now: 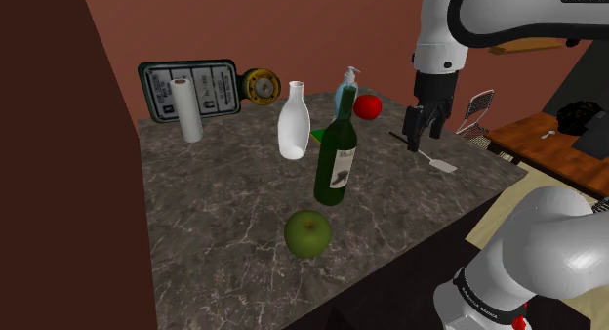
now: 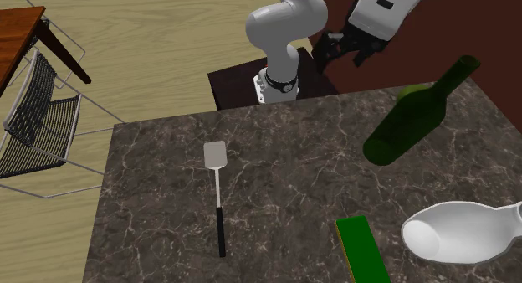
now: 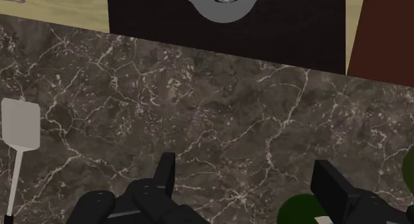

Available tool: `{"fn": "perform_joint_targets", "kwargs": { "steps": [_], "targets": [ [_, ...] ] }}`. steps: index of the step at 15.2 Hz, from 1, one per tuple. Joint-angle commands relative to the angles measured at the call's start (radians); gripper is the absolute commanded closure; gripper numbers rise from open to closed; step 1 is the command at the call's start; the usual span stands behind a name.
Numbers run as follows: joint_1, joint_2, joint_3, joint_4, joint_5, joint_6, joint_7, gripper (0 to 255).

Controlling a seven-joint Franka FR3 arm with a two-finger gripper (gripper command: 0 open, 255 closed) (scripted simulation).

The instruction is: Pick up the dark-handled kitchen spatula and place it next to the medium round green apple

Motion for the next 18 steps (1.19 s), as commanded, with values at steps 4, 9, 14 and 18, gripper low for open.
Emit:
{"fn": "perform_joint_targets", "kwargs": {
  "steps": [4, 9, 14, 18],
  "targets": [
    [-0.030, 0.006, -0.058, -0.043, -0.049, 0.080, -0.050, 0],
    [-0.082, 0.047, -0.159, -0.091, -0.123, 0.222, -0.132, 0],
    [-0.127, 0.126, -0.264, -0.107, -0.181, 0.374, -0.212, 0],
    [-0.152, 0.216, -0.352, -0.095, -0.206, 0.497, -0.281, 0]
  ]
}}
